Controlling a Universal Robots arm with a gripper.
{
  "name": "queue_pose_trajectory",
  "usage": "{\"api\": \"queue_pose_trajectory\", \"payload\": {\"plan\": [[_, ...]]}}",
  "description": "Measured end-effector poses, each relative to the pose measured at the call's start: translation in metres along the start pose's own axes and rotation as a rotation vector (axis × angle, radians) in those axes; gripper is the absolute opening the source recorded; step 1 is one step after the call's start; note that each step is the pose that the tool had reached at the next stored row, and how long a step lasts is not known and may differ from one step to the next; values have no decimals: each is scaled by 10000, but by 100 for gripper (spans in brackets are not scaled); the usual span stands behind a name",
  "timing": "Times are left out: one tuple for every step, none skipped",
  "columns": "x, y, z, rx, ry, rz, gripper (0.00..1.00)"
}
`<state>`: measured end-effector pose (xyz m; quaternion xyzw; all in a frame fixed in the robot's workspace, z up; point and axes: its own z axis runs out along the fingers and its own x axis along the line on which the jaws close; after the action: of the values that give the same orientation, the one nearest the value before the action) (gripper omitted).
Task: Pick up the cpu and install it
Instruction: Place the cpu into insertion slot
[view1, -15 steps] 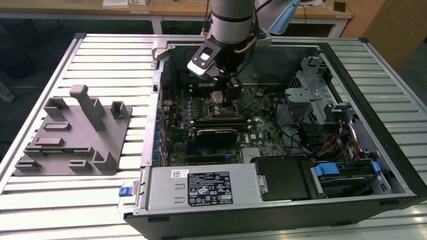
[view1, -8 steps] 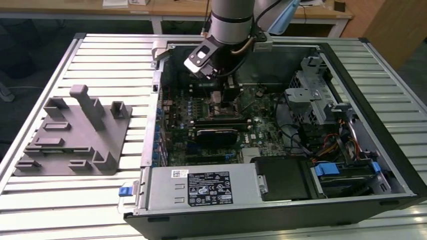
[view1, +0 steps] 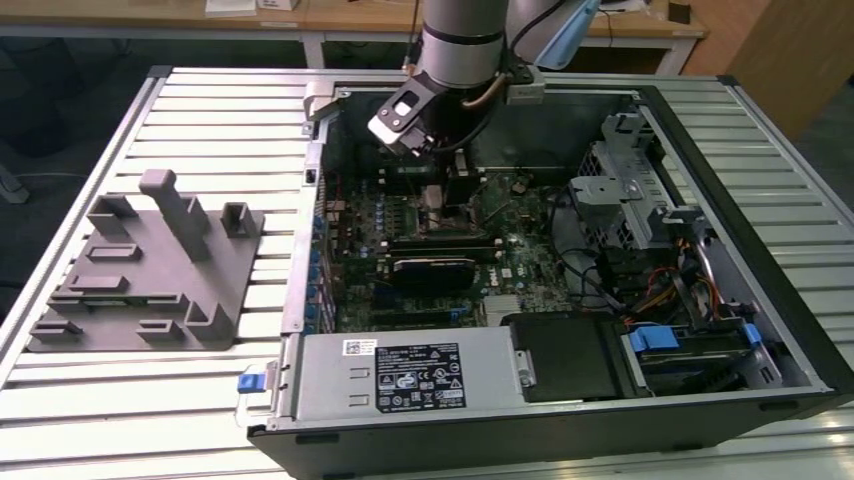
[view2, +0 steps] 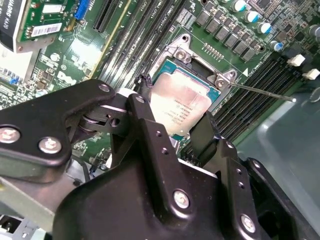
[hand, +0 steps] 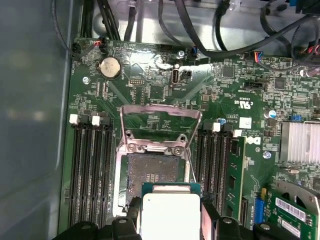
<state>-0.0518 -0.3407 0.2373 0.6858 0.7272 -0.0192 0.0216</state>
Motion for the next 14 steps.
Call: {"api": "queue_pose_trajectory", "payload": {"plan": [[3,5,6,1,-2,1,55],[6,13,12,2,-3,1,55],[10,21,19,1,-2,-5,55],[13,28,26,0,-2,-16,55],[14,33,32,-2,0,-22,55],[15,33,33,0,-1,-23,55],[14,33,33,1,-3,-23,55],[14,33,33,2,-4,-22,55],[15,34,34,1,-3,-23,55],[15,34,35,0,-2,-23,55],[15,34,35,-5,-3,-23,55],[15,34,37,-34,5,-21,55],[15,34,42,-74,26,-20,55],[16,34,47,-113,40,-16,55]]}}
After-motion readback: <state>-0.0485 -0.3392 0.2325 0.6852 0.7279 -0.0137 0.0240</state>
